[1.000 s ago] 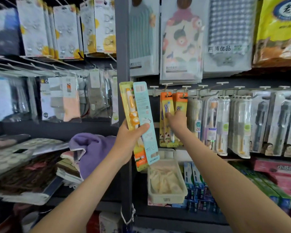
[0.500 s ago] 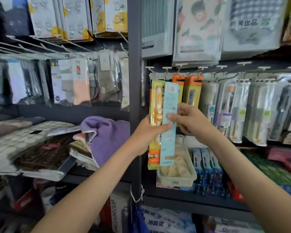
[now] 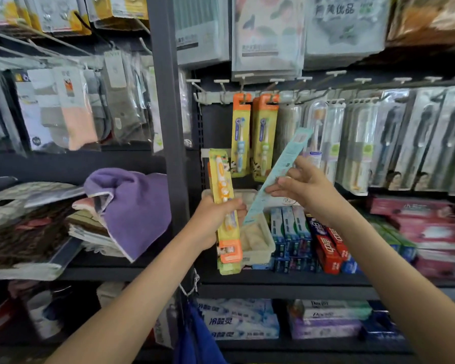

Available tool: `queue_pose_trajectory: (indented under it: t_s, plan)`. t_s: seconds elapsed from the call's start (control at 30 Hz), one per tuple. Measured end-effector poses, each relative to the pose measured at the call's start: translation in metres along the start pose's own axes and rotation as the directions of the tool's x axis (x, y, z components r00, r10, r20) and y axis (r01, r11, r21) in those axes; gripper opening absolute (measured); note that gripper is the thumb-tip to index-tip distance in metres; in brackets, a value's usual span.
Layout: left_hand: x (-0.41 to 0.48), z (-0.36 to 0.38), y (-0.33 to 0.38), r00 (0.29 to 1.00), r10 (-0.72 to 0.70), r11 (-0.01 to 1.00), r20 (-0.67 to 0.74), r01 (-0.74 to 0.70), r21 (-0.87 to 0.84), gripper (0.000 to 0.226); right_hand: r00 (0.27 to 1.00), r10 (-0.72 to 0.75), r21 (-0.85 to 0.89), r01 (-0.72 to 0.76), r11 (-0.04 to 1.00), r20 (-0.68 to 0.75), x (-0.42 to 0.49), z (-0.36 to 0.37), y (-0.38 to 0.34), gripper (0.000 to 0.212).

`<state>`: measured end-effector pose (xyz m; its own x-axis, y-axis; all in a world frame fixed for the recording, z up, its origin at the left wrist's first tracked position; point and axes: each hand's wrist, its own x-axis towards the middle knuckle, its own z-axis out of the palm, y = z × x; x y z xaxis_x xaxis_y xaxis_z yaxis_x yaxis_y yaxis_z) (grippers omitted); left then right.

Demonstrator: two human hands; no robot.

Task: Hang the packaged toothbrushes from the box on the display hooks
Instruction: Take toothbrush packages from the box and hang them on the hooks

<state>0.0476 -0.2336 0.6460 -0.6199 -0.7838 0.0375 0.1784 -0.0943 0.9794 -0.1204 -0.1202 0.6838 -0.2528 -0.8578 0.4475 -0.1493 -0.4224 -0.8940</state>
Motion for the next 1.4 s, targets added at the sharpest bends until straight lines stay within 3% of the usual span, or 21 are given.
queue_pose_trajectory:
  t_s: [0.1,0.23,0.33,0.4,0.47,0.53,0.67,0.77,0.9,1.4]
  plan:
    - [0.000,0.002,0.001,0.999,-0.009,0.998,-0.035,0.006,-0.063,0.041,0.996,0.022,0.126,-0.033,0.992,0.090,-0.010,-0.003,0.003,0.040]
    - [-0.001,-0.002,0.008,0.998,0.039,0.998,-0.049,-0.041,-0.041,0.025,0.994,0.035,0.315,-0.067,0.947,0.107,-0.016,-0.010,-0.004,0.026]
    - [-0.006,-0.005,0.015,0.995,0.080,0.997,-0.055,-0.081,-0.017,0.022,0.996,0.006,0.348,-0.035,0.937,0.085,-0.016,-0.018,-0.010,0.044]
    - [-0.010,-0.008,0.022,0.993,0.111,0.994,-0.040,-0.111,0.000,0.015,0.997,0.000,0.246,-0.020,0.969,0.081,-0.013,-0.018,-0.011,0.034]
    - [-0.014,-0.009,0.031,0.988,0.154,0.988,-0.009,-0.154,0.000,0.015,1.000,-0.013,-0.062,0.014,0.998,0.009,-0.007,-0.016,-0.010,0.014]
    - [-0.016,-0.009,0.043,0.979,0.205,0.979,0.020,-0.205,0.000,0.019,0.998,-0.040,-0.227,0.027,0.973,-0.052,0.000,-0.008,-0.009,0.028]
    - [-0.017,-0.008,0.072,0.948,0.313,0.949,0.056,-0.314,0.010,0.014,0.989,-0.134,-0.313,0.106,0.944,-0.070,0.018,0.016,-0.017,0.055]
    - [-0.017,-0.008,0.089,0.922,0.382,0.924,0.065,-0.382,-0.011,0.016,0.984,-0.165,-0.359,0.132,0.924,-0.062,0.038,0.030,-0.022,0.063]
    - [-0.016,-0.012,0.106,0.906,0.420,0.907,0.051,-0.416,-0.064,0.020,0.973,-0.224,-0.489,0.172,0.855,-0.050,0.065,0.039,-0.022,0.062]
    - [-0.007,-0.027,0.108,0.901,0.433,0.901,0.037,-0.434,0.016,0.031,0.919,-0.350,-0.446,0.240,0.862,-0.183,0.116,0.051,0.003,0.062]
